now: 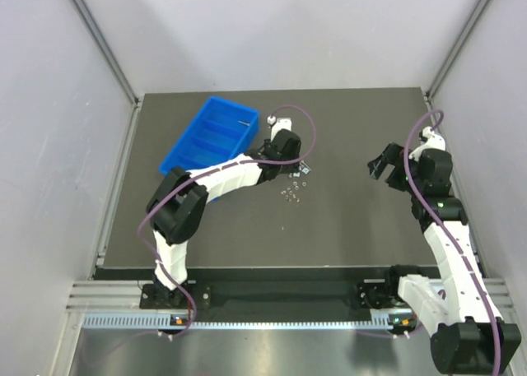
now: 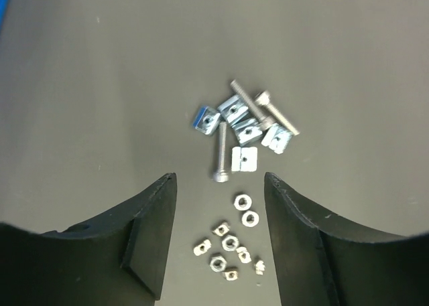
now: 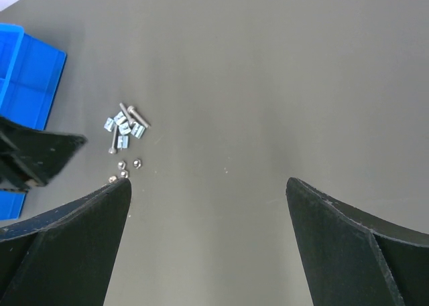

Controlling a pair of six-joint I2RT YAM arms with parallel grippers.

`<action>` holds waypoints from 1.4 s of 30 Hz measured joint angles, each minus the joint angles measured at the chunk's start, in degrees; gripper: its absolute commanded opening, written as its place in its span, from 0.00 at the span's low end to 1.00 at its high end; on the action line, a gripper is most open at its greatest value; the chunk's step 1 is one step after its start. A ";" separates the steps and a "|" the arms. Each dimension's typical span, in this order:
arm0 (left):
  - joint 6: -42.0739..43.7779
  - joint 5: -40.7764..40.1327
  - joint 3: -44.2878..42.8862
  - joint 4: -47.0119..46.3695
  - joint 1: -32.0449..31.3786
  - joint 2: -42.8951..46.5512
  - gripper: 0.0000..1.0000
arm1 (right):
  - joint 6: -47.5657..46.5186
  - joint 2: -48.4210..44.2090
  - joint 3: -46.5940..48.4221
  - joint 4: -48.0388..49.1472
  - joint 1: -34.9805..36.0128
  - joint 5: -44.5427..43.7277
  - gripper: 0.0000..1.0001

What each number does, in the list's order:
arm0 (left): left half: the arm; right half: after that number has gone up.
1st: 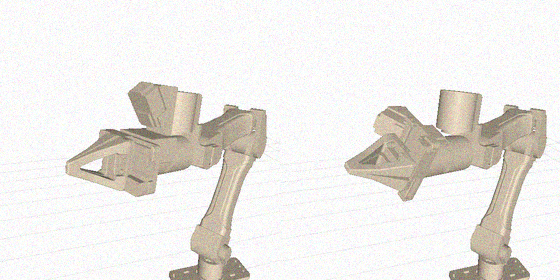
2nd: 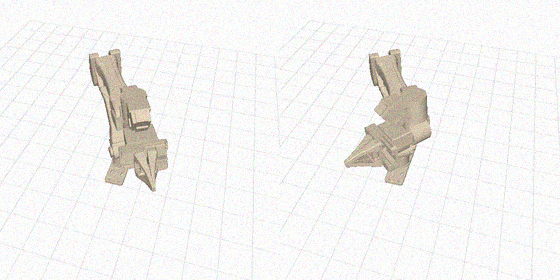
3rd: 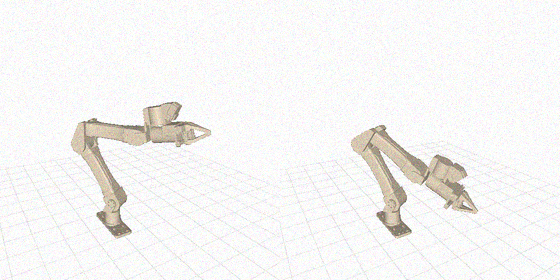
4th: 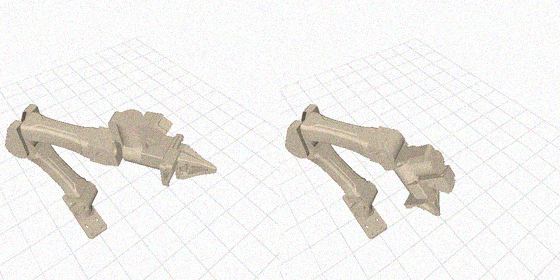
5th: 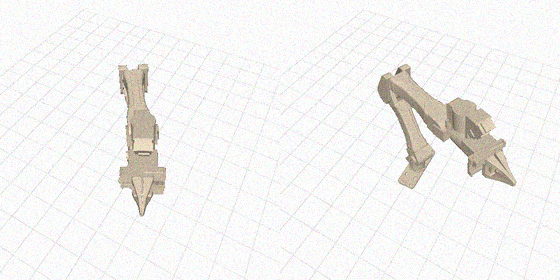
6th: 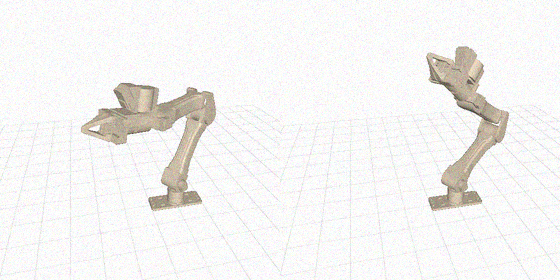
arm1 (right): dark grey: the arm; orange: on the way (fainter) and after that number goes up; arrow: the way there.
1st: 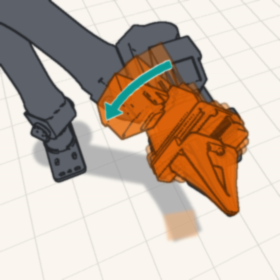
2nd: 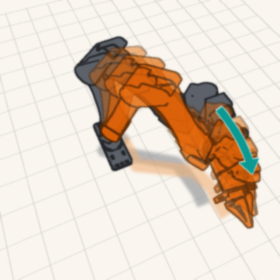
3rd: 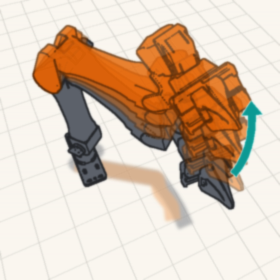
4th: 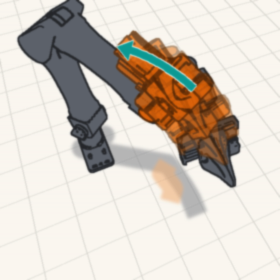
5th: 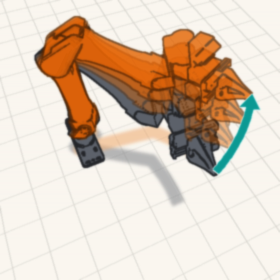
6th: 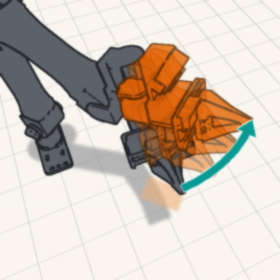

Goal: Sort the screws and nuts into containers

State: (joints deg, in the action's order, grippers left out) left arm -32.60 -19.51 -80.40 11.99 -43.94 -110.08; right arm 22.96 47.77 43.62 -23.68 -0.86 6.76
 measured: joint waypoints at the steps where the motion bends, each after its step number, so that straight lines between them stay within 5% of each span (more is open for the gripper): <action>1: 0.09 0.22 0.02 0.20 0.09 -0.55 0.58 | -0.02 -0.13 -0.02 0.00 0.00 -0.04 1.00; 17: 1.79 -0.94 -2.91 3.52 -0.83 -9.75 0.44 | -0.44 -0.31 -0.02 -0.44 0.00 -1.09 1.00; 27: 2.91 -2.49 -6.27 3.89 -0.85 -12.33 0.43 | -0.44 -0.31 -0.02 -0.57 0.00 -1.14 1.00; 38: 4.07 -2.89 -8.85 4.26 -0.85 -14.12 0.04 | -0.44 -0.48 -0.02 -1.36 0.00 -1.53 1.00; 42: 3.96 -2.95 -8.63 4.31 -0.90 -13.92 0.01 | -0.44 -0.55 -0.02 -1.42 0.00 -1.57 1.00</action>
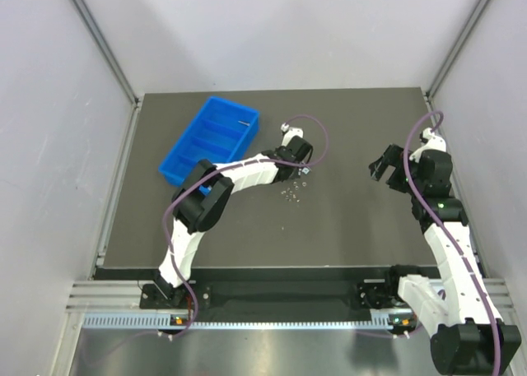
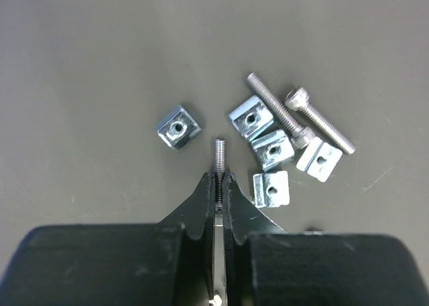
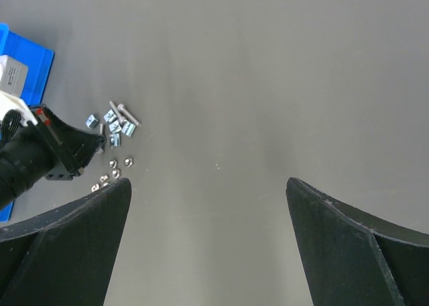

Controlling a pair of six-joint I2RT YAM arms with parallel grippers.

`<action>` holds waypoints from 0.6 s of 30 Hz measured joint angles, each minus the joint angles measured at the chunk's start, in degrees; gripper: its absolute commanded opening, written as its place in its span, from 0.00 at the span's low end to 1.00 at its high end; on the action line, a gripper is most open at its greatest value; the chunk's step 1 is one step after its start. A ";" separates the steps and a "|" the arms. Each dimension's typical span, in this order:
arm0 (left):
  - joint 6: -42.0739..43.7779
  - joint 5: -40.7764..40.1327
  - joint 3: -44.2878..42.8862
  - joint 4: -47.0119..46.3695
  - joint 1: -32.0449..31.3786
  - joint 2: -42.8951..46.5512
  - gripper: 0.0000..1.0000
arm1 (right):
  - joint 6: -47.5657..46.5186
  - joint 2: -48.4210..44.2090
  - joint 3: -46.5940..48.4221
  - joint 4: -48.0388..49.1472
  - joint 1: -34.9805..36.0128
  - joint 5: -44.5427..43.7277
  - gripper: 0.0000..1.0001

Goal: Sort the screws and nuts into containers

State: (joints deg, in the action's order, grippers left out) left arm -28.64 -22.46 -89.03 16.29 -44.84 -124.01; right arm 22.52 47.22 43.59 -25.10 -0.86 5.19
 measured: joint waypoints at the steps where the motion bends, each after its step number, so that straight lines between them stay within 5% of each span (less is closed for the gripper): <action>1: -0.15 -0.04 0.33 0.02 -0.02 0.31 0.01 | 0.00 0.00 0.00 0.00 0.00 0.00 1.00; 13: -1.97 -1.86 4.31 0.70 0.61 14.67 0.04 | 0.09 0.02 0.00 -0.07 0.00 -0.13 1.00; 18: -4.92 -5.09 2.34 -3.96 5.70 19.10 0.03 | 0.11 0.44 0.00 -0.04 0.00 -0.09 1.00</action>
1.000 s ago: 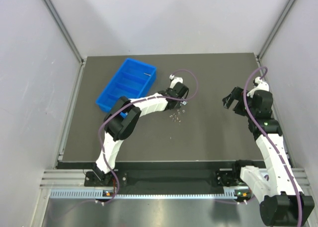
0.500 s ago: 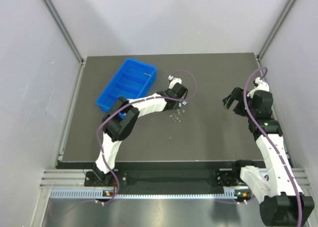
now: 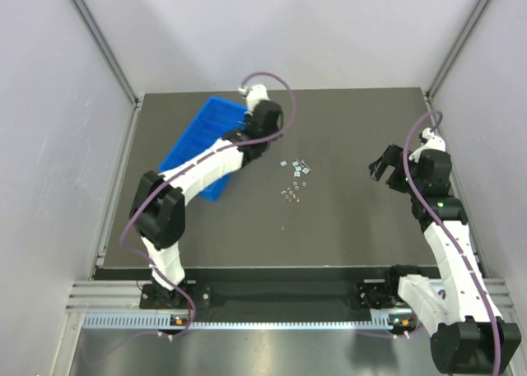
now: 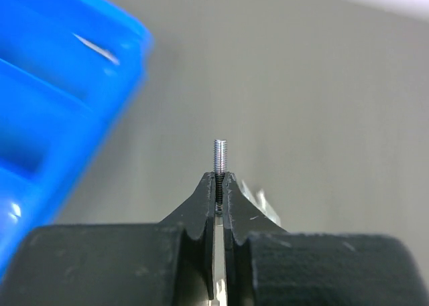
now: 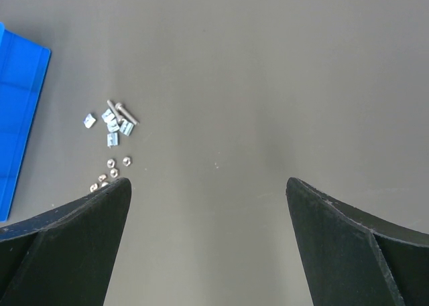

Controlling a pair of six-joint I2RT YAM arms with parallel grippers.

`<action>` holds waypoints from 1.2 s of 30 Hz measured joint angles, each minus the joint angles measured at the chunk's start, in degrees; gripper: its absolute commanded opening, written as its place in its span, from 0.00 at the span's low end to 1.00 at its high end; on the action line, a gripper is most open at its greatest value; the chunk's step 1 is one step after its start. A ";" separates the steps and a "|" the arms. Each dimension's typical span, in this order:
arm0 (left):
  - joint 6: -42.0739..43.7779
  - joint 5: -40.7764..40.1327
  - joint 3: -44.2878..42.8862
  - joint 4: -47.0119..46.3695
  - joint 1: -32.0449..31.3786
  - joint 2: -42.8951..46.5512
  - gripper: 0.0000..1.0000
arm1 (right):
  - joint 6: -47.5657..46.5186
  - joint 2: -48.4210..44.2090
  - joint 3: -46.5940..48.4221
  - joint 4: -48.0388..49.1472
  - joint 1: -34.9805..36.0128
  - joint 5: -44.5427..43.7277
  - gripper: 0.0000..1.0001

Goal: Sort the screws and nuts into containers

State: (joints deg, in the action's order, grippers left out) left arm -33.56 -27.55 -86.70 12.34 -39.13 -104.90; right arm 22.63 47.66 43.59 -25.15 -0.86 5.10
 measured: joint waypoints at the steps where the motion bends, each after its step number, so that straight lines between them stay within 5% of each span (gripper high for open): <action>1: -1.11 -0.35 -0.44 -1.07 1.92 -0.11 0.03 | 0.00 0.15 0.00 0.02 0.00 0.00 1.00; 8: -8.04 -0.85 -3.08 -6.95 15.61 -6.69 0.02 | 0.00 0.39 0.00 0.02 0.00 -0.04 1.00; 14: -10.34 -0.81 -8.50 -7.63 18.16 -15.15 0.06 | 0.00 0.35 0.00 0.00 0.00 -0.09 1.00; 15: -10.60 -0.81 -9.18 -7.63 18.29 -16.09 0.09 | -0.02 0.33 0.00 0.00 0.00 -0.09 1.00; 16: -10.84 -0.83 -9.62 -7.56 18.36 -16.63 0.25 | -0.02 0.28 0.00 0.00 0.00 -0.09 1.00; 23: -10.16 -1.20 -10.25 -7.56 18.58 -17.29 0.64 | -0.07 -0.52 0.00 -0.61 0.00 -0.37 1.00; 25: -8.85 -0.24 -10.10 -7.37 18.58 -16.41 0.65 | -0.09 -0.70 0.00 -0.96 0.00 -0.59 1.00; 30: -4.44 2.75 -7.37 -6.75 16.28 -10.10 0.68 | -0.22 -0.72 0.00 -1.11 0.00 -0.92 1.00; 36: 0.83 2.54 -6.73 -5.49 1.36 -4.87 0.77 | -0.57 0.00 0.00 -1.20 0.00 -1.01 1.00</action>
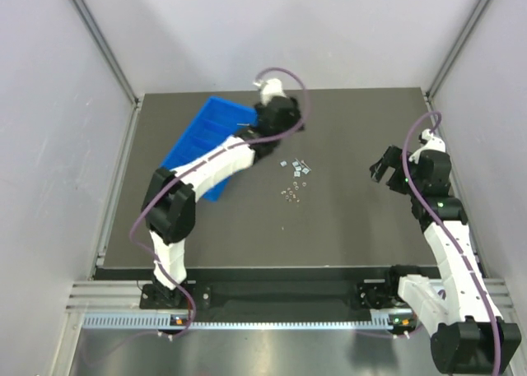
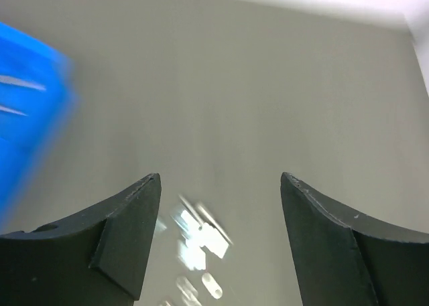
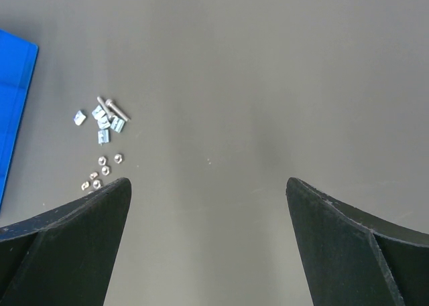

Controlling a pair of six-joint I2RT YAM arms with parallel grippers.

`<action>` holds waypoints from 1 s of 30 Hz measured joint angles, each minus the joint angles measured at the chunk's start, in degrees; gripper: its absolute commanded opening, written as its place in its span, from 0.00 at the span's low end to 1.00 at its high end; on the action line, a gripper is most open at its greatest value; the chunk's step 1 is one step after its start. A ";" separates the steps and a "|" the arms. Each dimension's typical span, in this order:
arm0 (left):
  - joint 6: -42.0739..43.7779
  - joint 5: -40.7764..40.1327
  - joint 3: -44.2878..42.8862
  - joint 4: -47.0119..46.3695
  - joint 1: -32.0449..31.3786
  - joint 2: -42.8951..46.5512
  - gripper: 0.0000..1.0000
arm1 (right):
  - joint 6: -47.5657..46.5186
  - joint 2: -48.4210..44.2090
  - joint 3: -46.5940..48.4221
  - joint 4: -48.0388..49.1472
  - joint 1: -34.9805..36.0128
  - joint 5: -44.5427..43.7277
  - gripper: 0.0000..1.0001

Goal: Sort the screws and nuts into containers

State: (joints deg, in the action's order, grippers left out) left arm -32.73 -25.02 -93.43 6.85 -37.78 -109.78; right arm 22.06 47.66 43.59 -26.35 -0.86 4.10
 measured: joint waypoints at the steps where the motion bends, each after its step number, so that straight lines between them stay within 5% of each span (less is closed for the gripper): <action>1: -0.04 0.09 0.07 0.39 -2.54 -0.15 0.77 | 0.02 0.17 0.00 -0.07 0.00 -0.02 1.00; 7: -0.98 0.98 -0.02 3.98 -12.26 -5.75 0.75 | 0.02 0.37 0.00 -0.31 0.00 -0.26 1.00; 16: -1.62 0.68 -6.12 8.63 -11.26 -18.10 0.66 | 0.02 -0.04 -0.02 -1.18 0.00 -1.03 1.00; 30: -1.88 -2.14 -11.19 8.85 -11.34 -22.53 0.62 | 0.02 -0.11 -0.11 -1.18 0.00 -1.01 1.00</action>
State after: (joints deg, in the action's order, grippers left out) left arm -34.61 -27.16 -104.62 15.70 -49.12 -132.31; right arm 22.09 47.55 43.48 -27.53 -0.86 3.09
